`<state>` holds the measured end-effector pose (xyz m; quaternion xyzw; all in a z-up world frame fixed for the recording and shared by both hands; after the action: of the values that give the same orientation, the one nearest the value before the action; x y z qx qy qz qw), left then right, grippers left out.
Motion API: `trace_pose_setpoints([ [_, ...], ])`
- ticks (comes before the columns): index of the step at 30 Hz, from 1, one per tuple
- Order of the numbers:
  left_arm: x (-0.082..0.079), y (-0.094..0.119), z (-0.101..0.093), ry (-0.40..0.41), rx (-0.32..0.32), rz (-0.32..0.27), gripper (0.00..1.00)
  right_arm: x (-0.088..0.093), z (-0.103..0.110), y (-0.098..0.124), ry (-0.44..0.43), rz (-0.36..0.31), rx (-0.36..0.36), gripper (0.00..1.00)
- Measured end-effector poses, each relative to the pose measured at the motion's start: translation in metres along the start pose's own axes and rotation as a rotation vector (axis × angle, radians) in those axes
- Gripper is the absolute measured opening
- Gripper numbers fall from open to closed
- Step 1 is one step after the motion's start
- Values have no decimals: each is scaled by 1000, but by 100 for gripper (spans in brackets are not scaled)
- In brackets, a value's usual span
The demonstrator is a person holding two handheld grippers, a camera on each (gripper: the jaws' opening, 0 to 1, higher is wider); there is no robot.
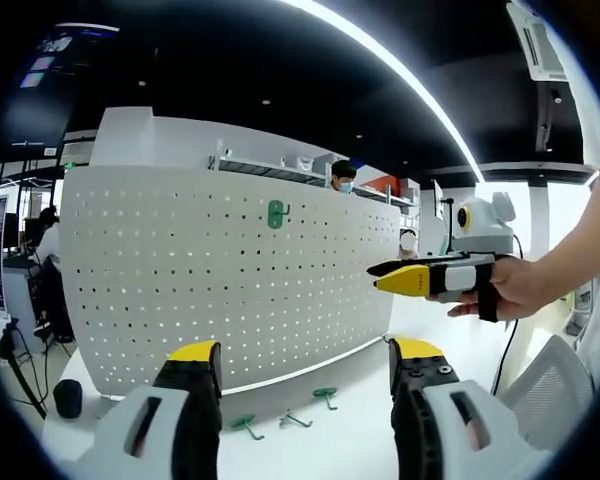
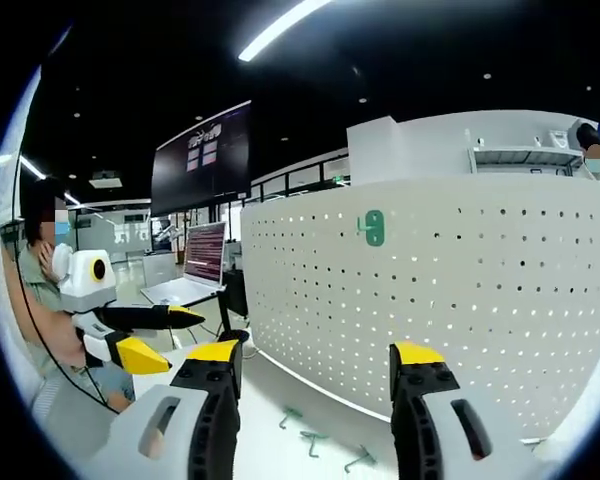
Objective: Insert the hook assembly into the mounting plate slot until the hook locks in place.
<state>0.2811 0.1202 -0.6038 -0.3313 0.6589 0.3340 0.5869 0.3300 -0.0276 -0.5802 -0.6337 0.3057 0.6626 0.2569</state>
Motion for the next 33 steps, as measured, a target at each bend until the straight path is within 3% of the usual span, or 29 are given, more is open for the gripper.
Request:
trace_pose_setpoints([
  [14,0,3,3,1,-5,3,71,21,1,22,-25,28,18,60],
  [33,1,4,4,1,-4,8,71,26,0,31,-45,20,37,62],
])
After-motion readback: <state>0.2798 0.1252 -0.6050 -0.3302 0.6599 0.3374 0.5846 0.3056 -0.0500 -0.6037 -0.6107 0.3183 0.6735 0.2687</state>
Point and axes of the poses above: the point that each gripper's makers call its tool centre point, and the gripper's own axes: y roughly backward along the fingers, z roughly to its left, x roughly out of its underside, the point moved 2 cm from there along y, roughly backward along the fingers, and after that the axes turned 1 degree about y, right-handed, at the moved point
